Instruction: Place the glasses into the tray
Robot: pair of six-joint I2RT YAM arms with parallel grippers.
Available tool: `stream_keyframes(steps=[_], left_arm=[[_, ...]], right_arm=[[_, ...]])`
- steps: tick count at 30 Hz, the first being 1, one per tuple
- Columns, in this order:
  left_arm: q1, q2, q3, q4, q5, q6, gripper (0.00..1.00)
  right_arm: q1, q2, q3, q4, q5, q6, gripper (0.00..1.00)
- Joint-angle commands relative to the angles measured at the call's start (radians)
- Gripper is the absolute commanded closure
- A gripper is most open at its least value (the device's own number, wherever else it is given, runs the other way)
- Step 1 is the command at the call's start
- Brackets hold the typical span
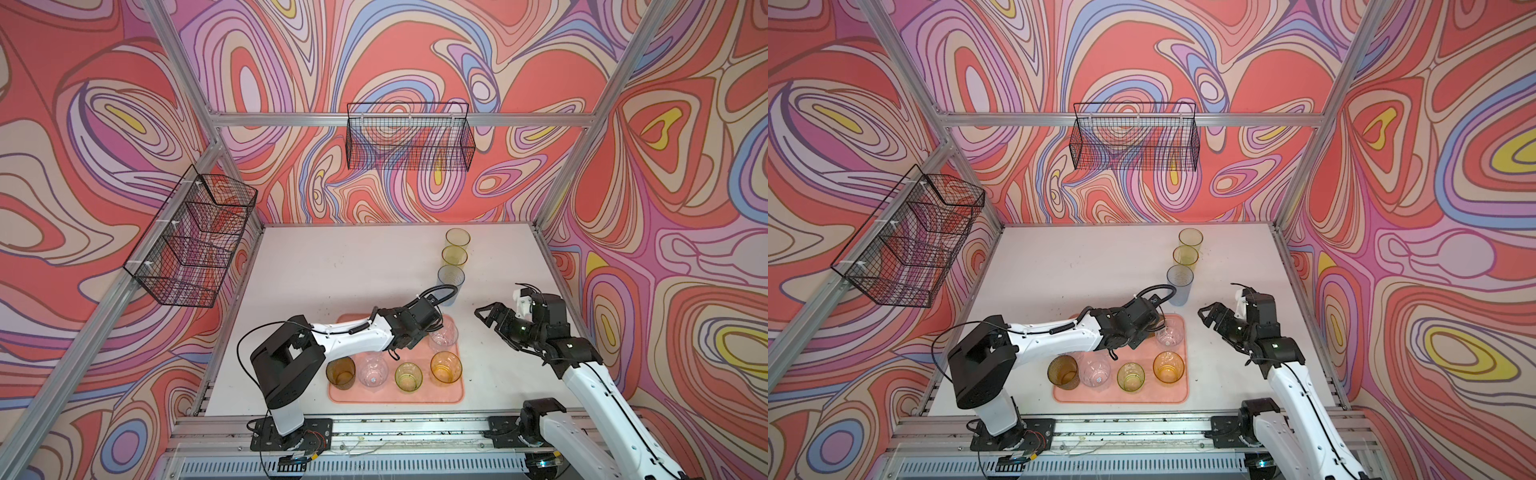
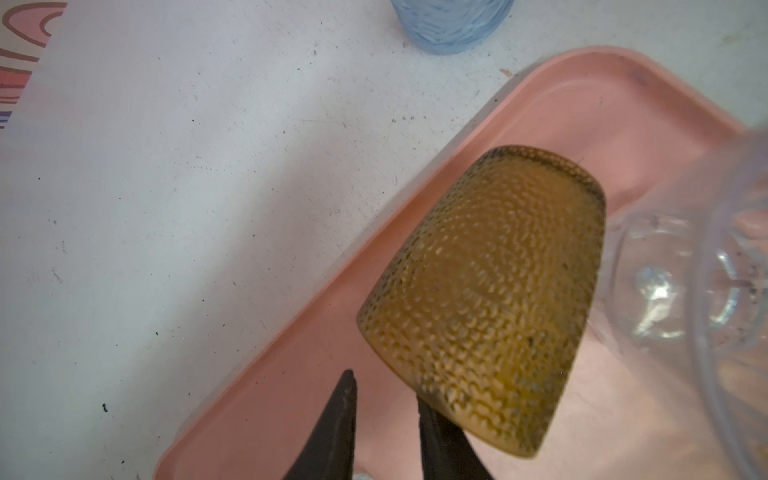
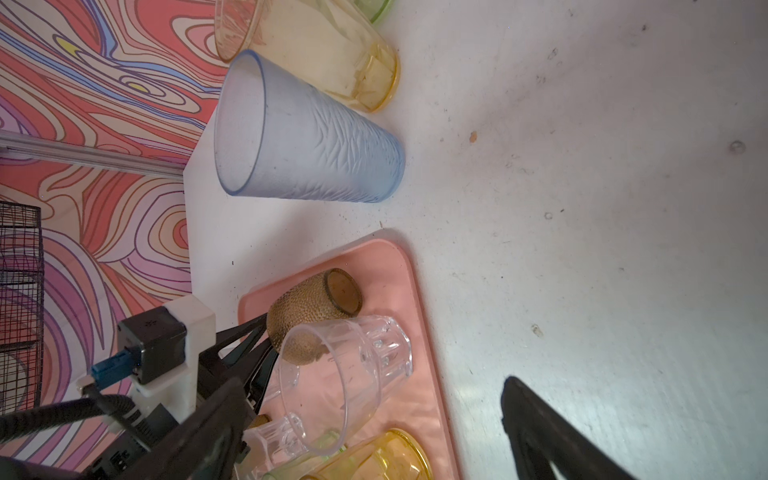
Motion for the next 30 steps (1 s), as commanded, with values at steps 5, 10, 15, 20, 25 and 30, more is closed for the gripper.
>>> stream_keyframes(steps=[5,10,15,20,25,30], left_arm=[[0.018,-0.053,-0.033,0.026,0.014,0.008,0.63],[0.031,-0.064,-0.021,-0.025,0.013,-0.060,0.55],[0.059,-0.093,-0.002,-0.090,0.073,-0.144,0.54],[0.090,-0.118,0.023,-0.152,0.182,-0.238,0.53],[0.099,-0.165,0.019,-0.146,0.258,-0.328,0.51],[0.115,-0.179,0.002,-0.103,0.327,-0.417,0.50]], right_arm=[[-0.005,0.010,-0.013,0.034,-0.009,0.007,0.02],[-0.004,0.011,-0.009,0.035,-0.015,0.007,0.02],[-0.004,0.009,-0.005,0.035,-0.019,0.004,0.02],[-0.004,0.011,-0.002,0.032,-0.019,0.002,0.02],[-0.005,0.009,-0.002,0.029,-0.018,0.000,0.01],[-0.005,0.009,-0.002,0.025,-0.012,-0.002,0.02]])
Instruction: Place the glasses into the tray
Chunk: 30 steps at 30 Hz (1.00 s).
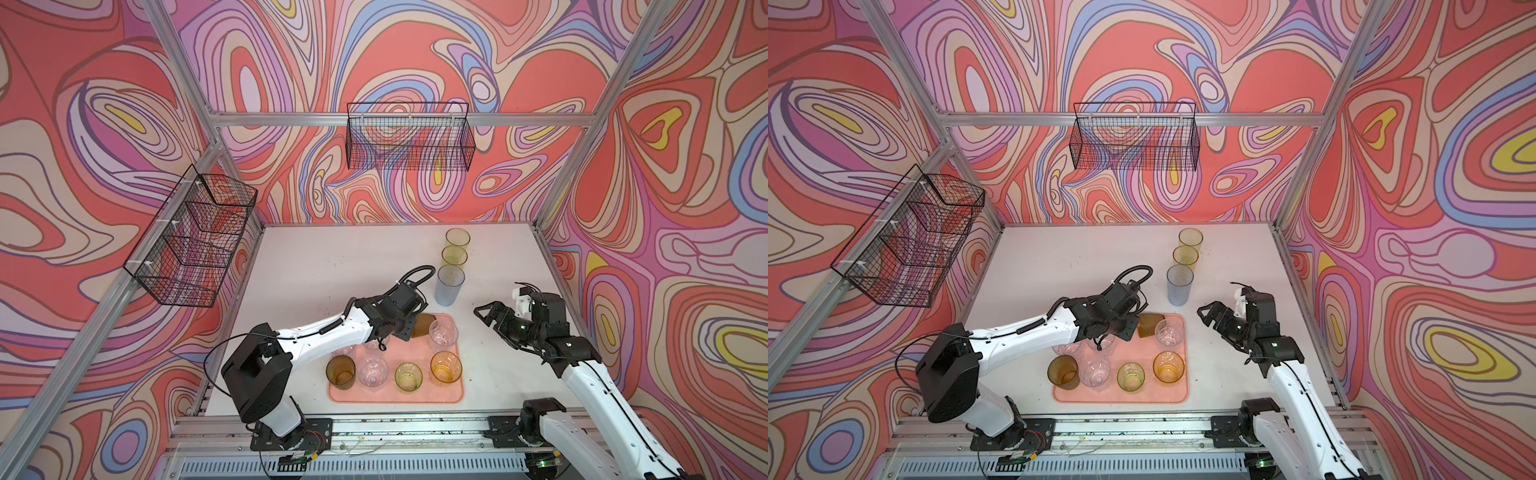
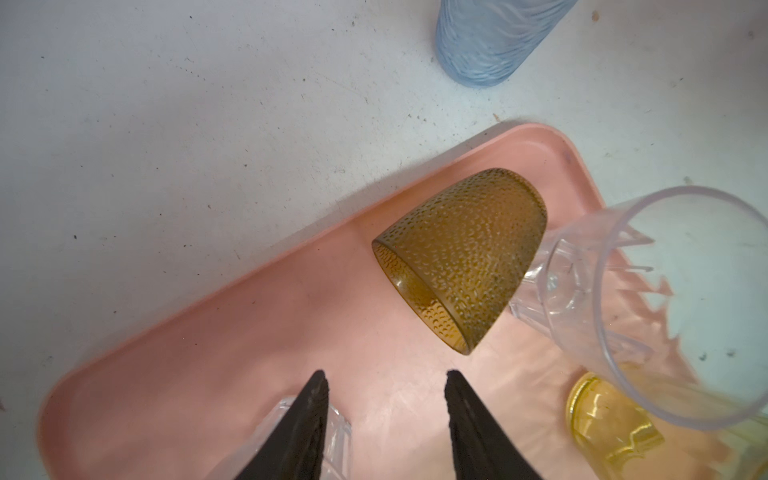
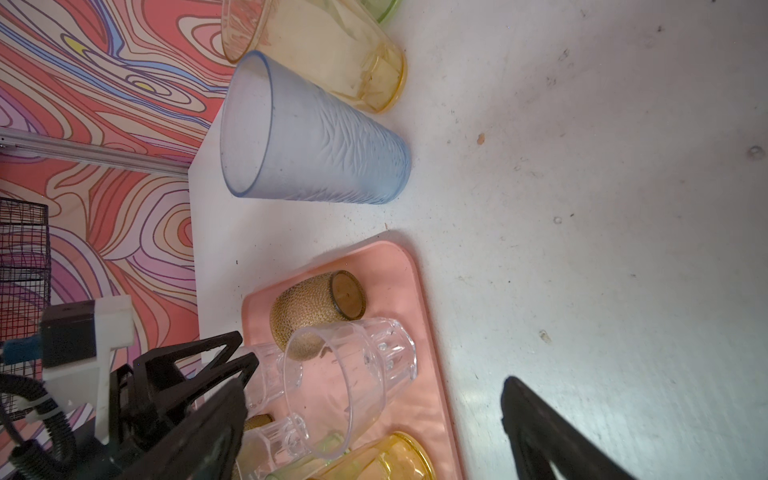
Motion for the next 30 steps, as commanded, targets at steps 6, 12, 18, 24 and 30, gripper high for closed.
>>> stream_keyframes(steps=[6,12,18,24,30], left_arm=[[0.022,0.017,0.000,0.062,0.129,-0.166,0.49],[0.025,0.042,0.005,0.090,0.156,-0.216,0.51],[0.028,0.073,0.003,0.116,0.176,-0.255,0.52],[0.034,0.078,-0.015,0.167,0.161,-0.295,0.57],[0.045,0.106,-0.022,0.194,0.186,-0.324,0.61]], right_arm=[[-0.005,-0.007,-0.002,-0.003,0.004,-0.003,0.02],[-0.004,-0.018,0.003,-0.020,0.021,-0.009,0.02],[-0.004,-0.019,0.001,-0.023,0.026,-0.013,0.02],[-0.003,-0.020,0.001,-0.035,0.038,-0.021,0.01],[-0.004,-0.022,0.004,-0.043,0.046,-0.027,0.02]])
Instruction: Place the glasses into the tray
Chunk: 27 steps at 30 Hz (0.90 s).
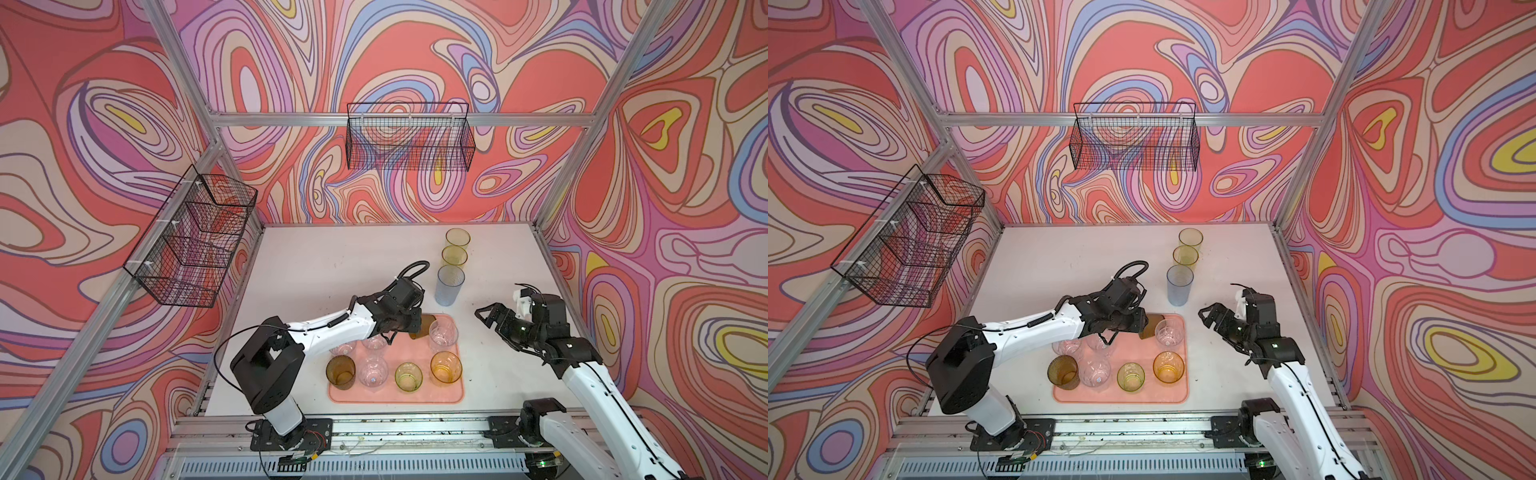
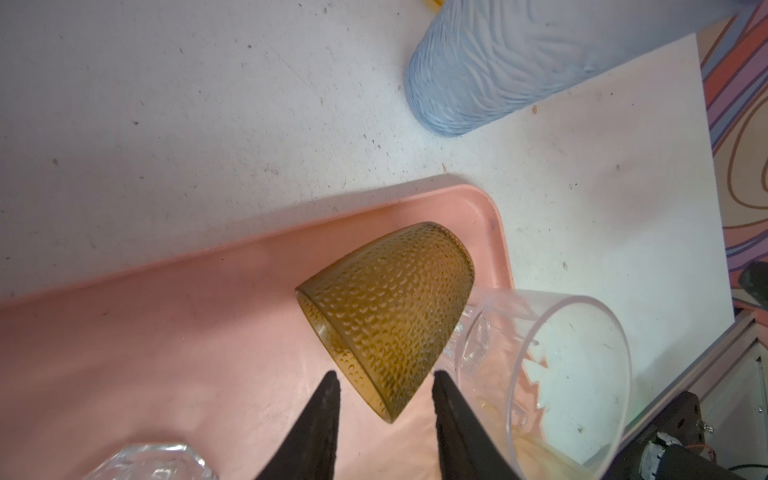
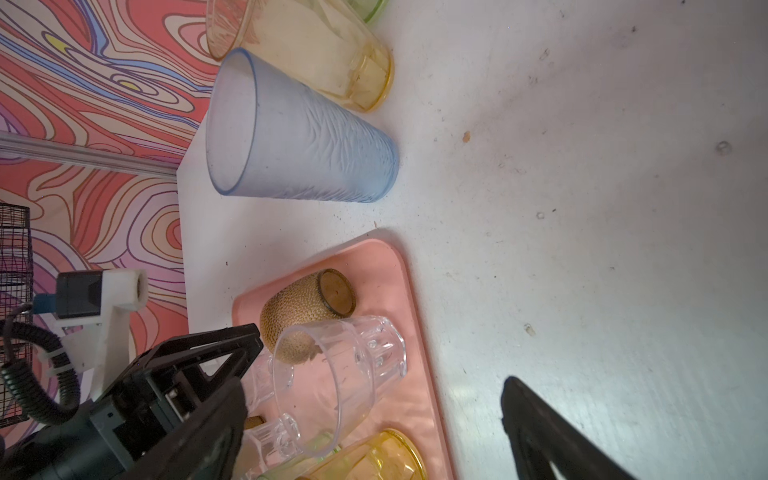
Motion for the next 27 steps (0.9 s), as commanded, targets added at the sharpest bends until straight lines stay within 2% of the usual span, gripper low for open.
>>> stream_keyframes(steps=[1,10,27], left_arm=[[0.008,0.033,-0.018,0.030,0.016,-0.041,0.62],[0.009,0.051,-0.037,0.114,0.038,-0.081,0.70],[0.037,0.092,-0.034,0.125,0.019,-0.073,0.87]], right_arm=[[-0.005,-0.011,0.005,-0.014,0.022,-0.019,0.02],[-0.004,-0.008,0.007,-0.018,0.032,-0.023,0.02],[-0.004,0.002,0.014,-0.029,0.041,-0.039,0.02]])
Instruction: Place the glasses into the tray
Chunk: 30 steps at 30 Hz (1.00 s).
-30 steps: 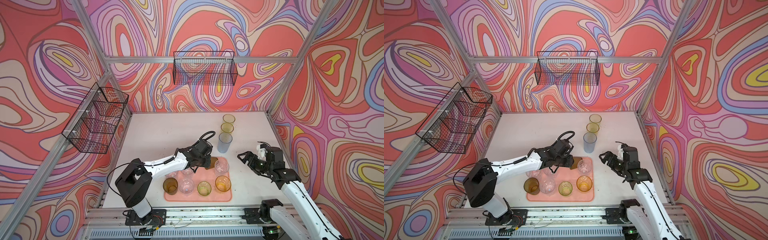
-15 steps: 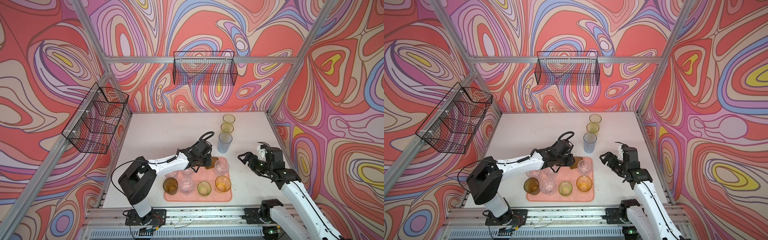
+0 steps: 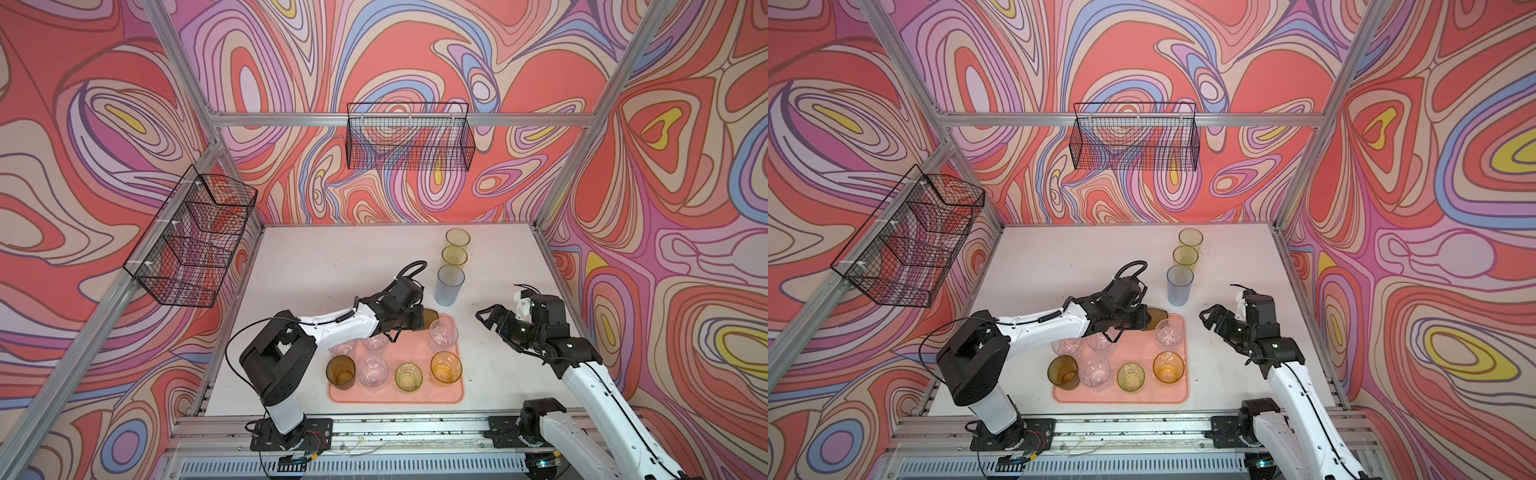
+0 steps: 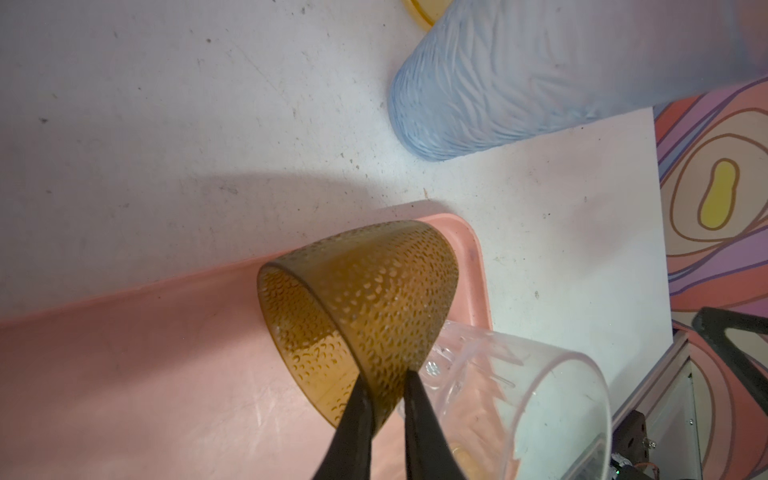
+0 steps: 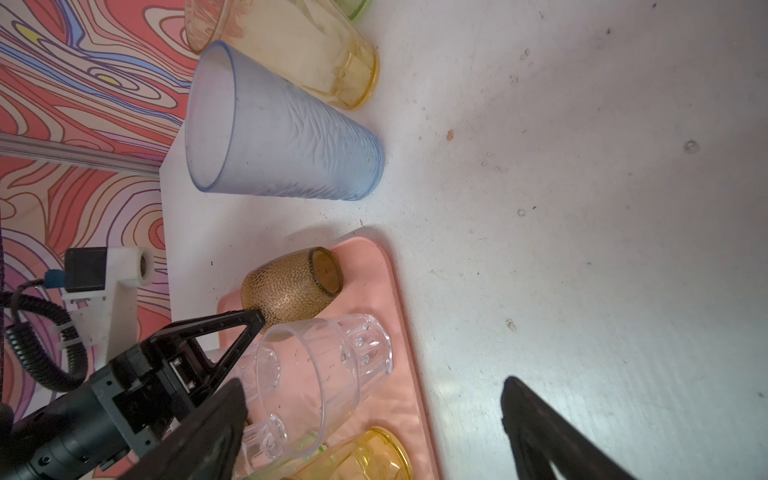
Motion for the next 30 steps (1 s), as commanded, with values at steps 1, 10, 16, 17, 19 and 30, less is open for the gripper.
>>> stream_keyframes(steps=[1,10,16,17,19,30], left_arm=[[0.014,0.038,-0.009,-0.022,-0.051,-0.006,0.90],[0.016,0.035,0.004,-0.050,-0.072,0.029,0.95],[0.016,0.025,0.019,-0.094,-0.107,0.069,1.00],[0.016,0.024,0.022,-0.101,-0.114,0.075,1.00],[0.015,0.020,0.027,-0.116,-0.118,0.091,1.00],[0.005,-0.055,0.044,-0.248,-0.164,0.160,1.00]], right_arm=[[-0.004,0.002,0.013,-0.007,0.017,-0.018,0.02],[-0.004,0.004,0.011,-0.008,0.024,-0.019,0.01],[-0.004,0.009,0.009,-0.002,0.023,-0.014,0.02],[-0.005,0.012,0.008,-0.001,0.022,-0.015,0.02],[-0.004,0.012,0.006,0.001,0.022,-0.012,0.02],[-0.004,0.019,0.010,0.011,0.017,-0.006,0.02]])
